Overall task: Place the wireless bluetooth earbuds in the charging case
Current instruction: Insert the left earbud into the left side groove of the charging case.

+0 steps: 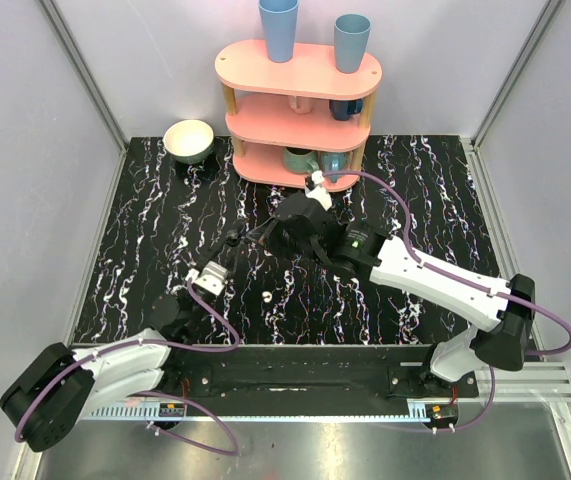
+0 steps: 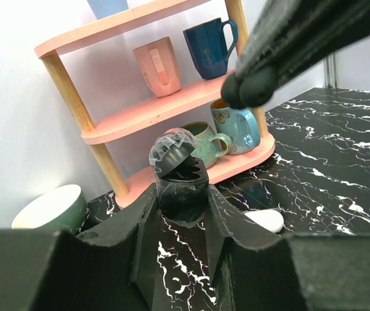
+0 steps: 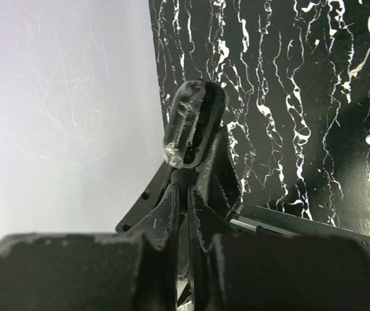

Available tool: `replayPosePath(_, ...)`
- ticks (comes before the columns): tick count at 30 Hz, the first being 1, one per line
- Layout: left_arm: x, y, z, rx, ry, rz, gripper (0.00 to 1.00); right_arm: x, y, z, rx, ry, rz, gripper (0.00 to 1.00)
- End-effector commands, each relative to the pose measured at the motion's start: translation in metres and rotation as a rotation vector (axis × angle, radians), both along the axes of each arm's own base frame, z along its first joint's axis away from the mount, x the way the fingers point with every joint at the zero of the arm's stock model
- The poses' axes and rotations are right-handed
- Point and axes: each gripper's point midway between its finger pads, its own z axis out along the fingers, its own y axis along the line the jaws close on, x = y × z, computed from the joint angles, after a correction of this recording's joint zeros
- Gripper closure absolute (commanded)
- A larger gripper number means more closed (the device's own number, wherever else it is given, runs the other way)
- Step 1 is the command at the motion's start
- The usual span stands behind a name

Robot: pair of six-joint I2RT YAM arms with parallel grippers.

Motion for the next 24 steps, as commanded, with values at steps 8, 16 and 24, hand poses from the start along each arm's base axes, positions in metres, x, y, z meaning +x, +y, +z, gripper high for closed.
replayPosePath(8, -0.049, 0.024, 0.107, -0.316, -0.344, -0.087, 1.00, 0.011, 0.003, -0.012, 0.020, 0.034, -0.013, 1.00)
replayPosePath(16, -0.063, 0.005, 0.099, -0.281, -0.336, -0.222, 1.00, 0.013, 0.013, -0.008, 0.041, 0.022, 0.034, 1.00)
replayPosePath(24, -0.061, -0.009, 0.085, -0.239, -0.293, -0.272, 1.00, 0.012, 0.010, 0.006, 0.063, -0.010, 0.039, 1.00)
